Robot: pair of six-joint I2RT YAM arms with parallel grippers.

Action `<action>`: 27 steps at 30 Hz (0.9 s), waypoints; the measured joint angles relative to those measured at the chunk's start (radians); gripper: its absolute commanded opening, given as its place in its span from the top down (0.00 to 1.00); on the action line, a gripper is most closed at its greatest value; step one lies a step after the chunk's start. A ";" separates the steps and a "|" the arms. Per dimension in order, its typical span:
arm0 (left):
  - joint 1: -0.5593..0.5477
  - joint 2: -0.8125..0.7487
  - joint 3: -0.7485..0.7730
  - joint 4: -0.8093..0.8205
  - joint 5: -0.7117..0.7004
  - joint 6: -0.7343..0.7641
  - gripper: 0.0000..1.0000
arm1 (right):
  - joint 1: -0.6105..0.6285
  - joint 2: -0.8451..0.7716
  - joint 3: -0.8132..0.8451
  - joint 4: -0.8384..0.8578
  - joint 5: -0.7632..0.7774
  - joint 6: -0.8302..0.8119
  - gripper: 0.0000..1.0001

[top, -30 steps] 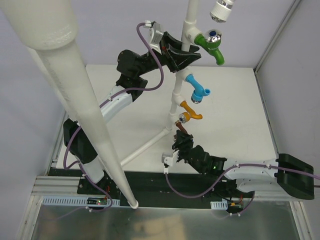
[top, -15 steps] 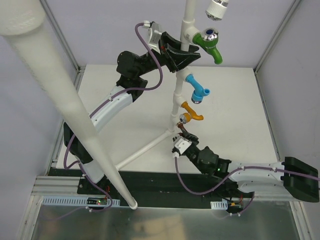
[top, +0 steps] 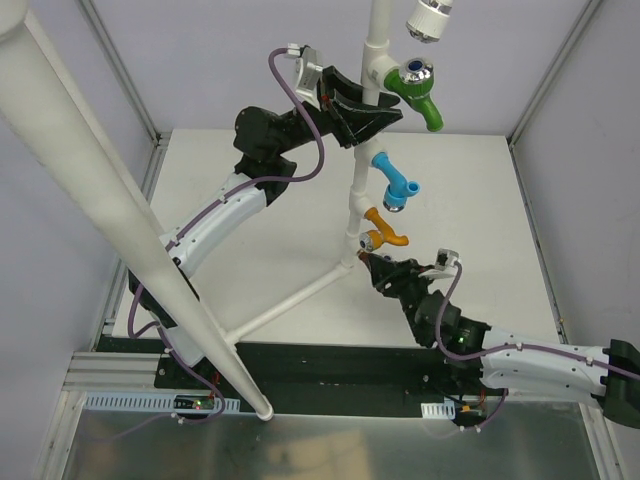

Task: Install the water faucets
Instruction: Screw the water faucet onto the adaptor.

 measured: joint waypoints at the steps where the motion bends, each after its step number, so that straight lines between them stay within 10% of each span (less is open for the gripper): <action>1: 0.000 0.000 -0.001 0.003 0.000 -0.003 1.00 | -0.001 -0.009 -0.002 -0.024 0.025 0.087 1.00; 7: -0.005 0.000 -0.004 0.014 0.002 -0.016 1.00 | -0.003 -0.057 -0.006 -0.185 0.126 0.517 0.99; 13: -0.013 0.000 -0.004 0.017 0.006 -0.022 1.00 | -0.004 -0.085 0.025 -0.410 0.160 0.879 0.78; 16: -0.013 0.000 -0.004 0.019 0.010 -0.025 1.00 | -0.004 -0.079 0.050 -0.503 0.164 0.997 0.59; 27: -0.013 0.000 -0.015 0.045 0.010 -0.031 1.00 | -0.006 -0.024 0.091 -0.661 0.169 1.300 0.50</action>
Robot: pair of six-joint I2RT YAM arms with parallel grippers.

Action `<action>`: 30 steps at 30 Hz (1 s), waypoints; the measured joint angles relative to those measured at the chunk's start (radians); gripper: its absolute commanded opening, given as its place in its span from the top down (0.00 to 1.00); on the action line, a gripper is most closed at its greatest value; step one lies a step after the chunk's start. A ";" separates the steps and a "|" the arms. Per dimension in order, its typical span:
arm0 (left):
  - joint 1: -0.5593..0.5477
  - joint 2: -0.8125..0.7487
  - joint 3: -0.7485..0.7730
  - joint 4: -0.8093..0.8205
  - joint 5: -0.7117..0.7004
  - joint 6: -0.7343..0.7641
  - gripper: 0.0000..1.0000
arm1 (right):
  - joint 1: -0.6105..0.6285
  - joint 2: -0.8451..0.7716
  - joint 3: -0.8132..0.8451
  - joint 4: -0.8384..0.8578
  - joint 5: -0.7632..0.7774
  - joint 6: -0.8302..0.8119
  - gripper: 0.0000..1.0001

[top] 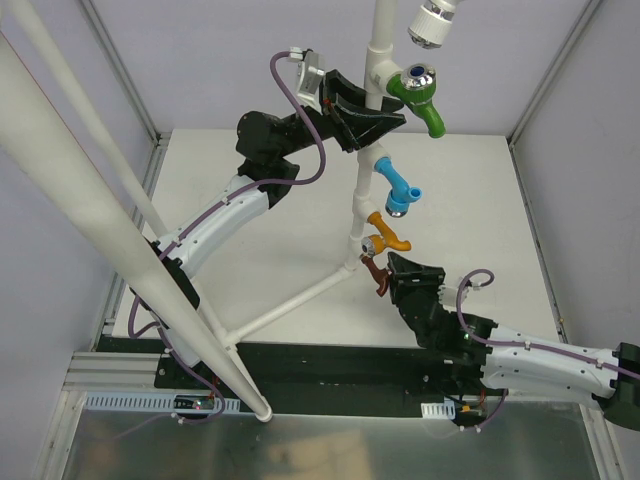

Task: Install the water faucets
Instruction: Screw the water faucet onto the adaptor.

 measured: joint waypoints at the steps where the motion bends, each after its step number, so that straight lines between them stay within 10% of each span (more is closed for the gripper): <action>1: 0.000 0.000 0.000 0.002 0.000 -0.001 1.00 | -0.001 0.004 -0.002 0.000 0.000 0.016 0.48; 10: 0.002 0.000 -0.005 0.014 0.000 -0.013 1.00 | -0.005 0.027 -0.028 0.006 0.002 0.084 0.39; 21: 0.002 0.000 -0.011 0.031 0.000 -0.024 1.00 | -0.018 0.031 -0.056 0.056 -0.003 0.102 0.64; 30: 0.014 0.000 -0.013 0.038 0.000 -0.028 1.00 | -0.026 0.070 -0.061 0.093 -0.013 0.094 0.29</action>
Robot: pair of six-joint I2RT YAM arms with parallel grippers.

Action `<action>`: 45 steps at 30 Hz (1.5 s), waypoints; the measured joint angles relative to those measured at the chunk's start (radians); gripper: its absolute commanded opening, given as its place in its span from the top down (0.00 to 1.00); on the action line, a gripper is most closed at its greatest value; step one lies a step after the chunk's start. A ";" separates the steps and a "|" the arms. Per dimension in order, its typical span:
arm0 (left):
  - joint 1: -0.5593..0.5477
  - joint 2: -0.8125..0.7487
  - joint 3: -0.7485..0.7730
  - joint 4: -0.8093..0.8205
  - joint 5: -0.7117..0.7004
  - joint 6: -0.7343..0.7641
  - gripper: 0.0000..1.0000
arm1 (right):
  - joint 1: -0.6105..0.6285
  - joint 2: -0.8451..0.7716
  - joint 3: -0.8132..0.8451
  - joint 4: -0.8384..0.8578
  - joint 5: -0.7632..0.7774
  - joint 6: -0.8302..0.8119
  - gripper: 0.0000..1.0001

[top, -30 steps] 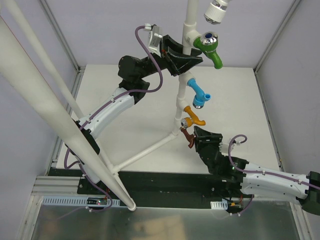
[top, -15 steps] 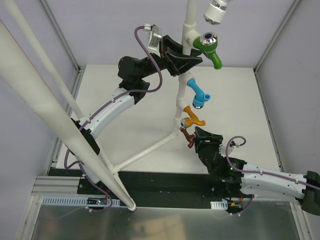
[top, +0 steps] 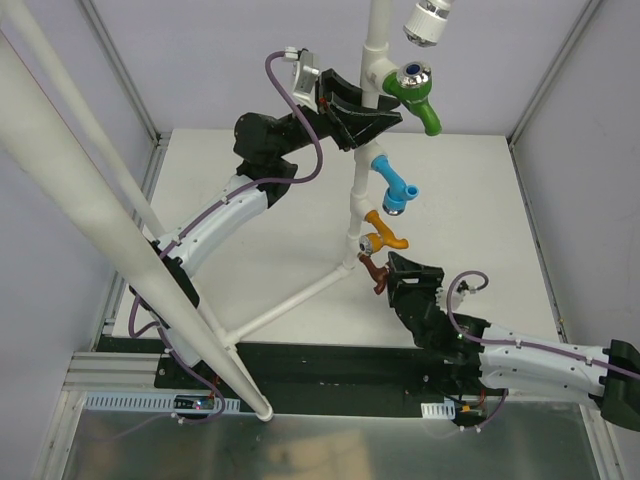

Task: Install the water faucets
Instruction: Screw the water faucet onto the adaptor.

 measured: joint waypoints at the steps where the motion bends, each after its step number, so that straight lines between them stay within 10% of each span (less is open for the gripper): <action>1: 0.000 0.000 -0.001 0.001 0.000 0.000 1.00 | 0.000 -0.010 0.003 -0.012 -0.004 -0.008 0.27; 13: 0.045 0.000 -0.005 0.004 -0.019 0.002 1.00 | 0.031 -0.407 0.159 -0.575 0.033 -0.574 0.24; 24: 0.053 0.000 -0.012 0.024 -0.021 -0.010 1.00 | 0.043 -0.310 0.272 -0.414 -0.261 -1.941 0.11; 33: 0.052 0.000 -0.013 0.029 -0.019 -0.018 1.00 | 0.159 -0.331 0.032 -0.142 -0.415 -2.917 0.10; 45: 0.053 -0.001 -0.021 0.048 -0.020 -0.024 1.00 | 0.164 -0.131 0.013 0.126 -0.514 -3.295 0.11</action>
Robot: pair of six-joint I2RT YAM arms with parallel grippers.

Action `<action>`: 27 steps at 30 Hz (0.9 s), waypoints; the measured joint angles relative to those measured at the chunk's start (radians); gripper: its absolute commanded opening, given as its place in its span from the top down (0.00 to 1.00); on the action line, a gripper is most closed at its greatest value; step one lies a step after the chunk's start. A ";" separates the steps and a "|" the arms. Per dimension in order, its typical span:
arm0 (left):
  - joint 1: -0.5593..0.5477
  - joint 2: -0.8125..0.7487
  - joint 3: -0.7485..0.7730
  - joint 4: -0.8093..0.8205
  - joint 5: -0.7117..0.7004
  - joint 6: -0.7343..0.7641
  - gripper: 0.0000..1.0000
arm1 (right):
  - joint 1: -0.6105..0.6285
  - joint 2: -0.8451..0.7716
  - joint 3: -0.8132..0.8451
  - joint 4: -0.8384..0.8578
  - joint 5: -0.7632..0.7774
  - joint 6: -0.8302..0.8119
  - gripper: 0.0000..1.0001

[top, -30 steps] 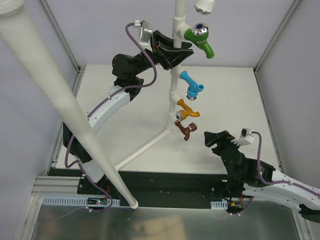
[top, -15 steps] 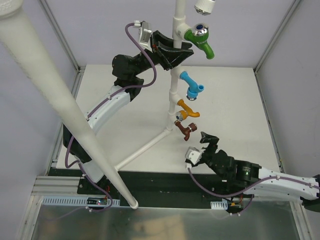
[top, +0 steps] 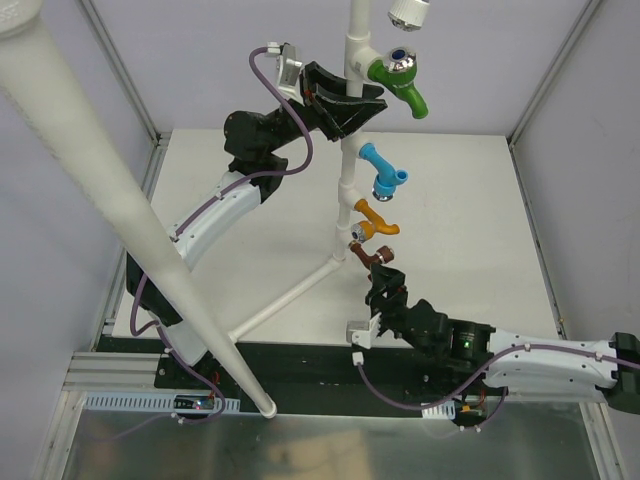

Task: Install the water faucets
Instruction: Screw the water faucet onto the adaptor.

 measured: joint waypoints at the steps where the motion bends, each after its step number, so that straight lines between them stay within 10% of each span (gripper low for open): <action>1: 0.000 0.000 -0.001 0.001 0.000 0.000 1.00 | -0.004 0.019 0.000 0.016 -0.001 -0.003 0.11; 5: 0.000 0.000 -0.005 0.010 -0.001 -0.003 1.00 | -0.069 0.125 0.000 0.088 -0.029 -0.008 0.20; 14: 0.008 0.000 -0.010 0.025 -0.001 -0.014 1.00 | -0.173 0.316 0.006 0.374 -0.015 0.060 1.00; 27: 0.007 0.000 -0.016 0.047 0.002 -0.036 1.00 | -0.157 0.284 -0.108 0.662 0.142 1.024 1.00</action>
